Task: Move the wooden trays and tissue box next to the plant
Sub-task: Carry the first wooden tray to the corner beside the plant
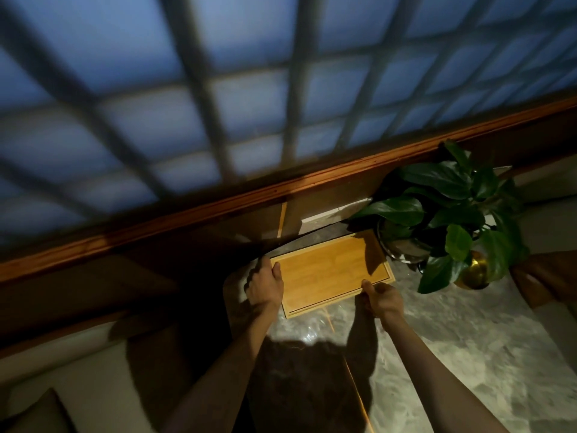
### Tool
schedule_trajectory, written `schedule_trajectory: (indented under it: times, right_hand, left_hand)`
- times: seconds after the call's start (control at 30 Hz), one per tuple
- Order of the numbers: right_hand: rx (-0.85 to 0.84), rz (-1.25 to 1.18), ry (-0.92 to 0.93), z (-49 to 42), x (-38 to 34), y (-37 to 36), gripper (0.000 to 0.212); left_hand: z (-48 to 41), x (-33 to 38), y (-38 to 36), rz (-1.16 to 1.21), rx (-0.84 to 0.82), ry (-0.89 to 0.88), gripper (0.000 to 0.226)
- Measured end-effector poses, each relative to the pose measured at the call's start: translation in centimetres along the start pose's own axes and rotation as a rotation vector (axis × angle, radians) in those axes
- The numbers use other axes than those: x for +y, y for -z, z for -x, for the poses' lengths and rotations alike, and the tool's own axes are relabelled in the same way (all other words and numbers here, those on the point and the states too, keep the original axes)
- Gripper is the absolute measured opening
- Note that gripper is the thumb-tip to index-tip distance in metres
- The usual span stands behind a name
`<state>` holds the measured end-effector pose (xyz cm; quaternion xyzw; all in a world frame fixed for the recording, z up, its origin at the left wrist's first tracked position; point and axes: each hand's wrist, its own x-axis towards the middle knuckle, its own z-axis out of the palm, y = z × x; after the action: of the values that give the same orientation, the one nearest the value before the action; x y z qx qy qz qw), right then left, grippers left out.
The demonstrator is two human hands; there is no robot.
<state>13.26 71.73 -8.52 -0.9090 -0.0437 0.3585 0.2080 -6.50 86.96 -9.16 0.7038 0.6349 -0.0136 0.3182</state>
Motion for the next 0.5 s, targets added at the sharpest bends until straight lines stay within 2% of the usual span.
schedule_trajectory:
  times: [0.1,0.37,0.5]
  right_hand:
    - [-0.006,0.054,0.038,-0.9,-0.8,0.2,0.047]
    - [0.020,-0.047,-0.009,-2.0,-1.7,0.0,0.051]
    - [0.038,-0.055,-0.015,-2.6,-1.9,-0.4,0.053]
  left_hand:
    - [-0.7,0.2,-0.2,0.053,0.018,0.021,0.029]
    - [-2.2,1.2,-0.5,0.334,0.042,0.202,0.026]
    - [-2.8,1.3,-0.4,0.377,0.018,0.235,0.033]
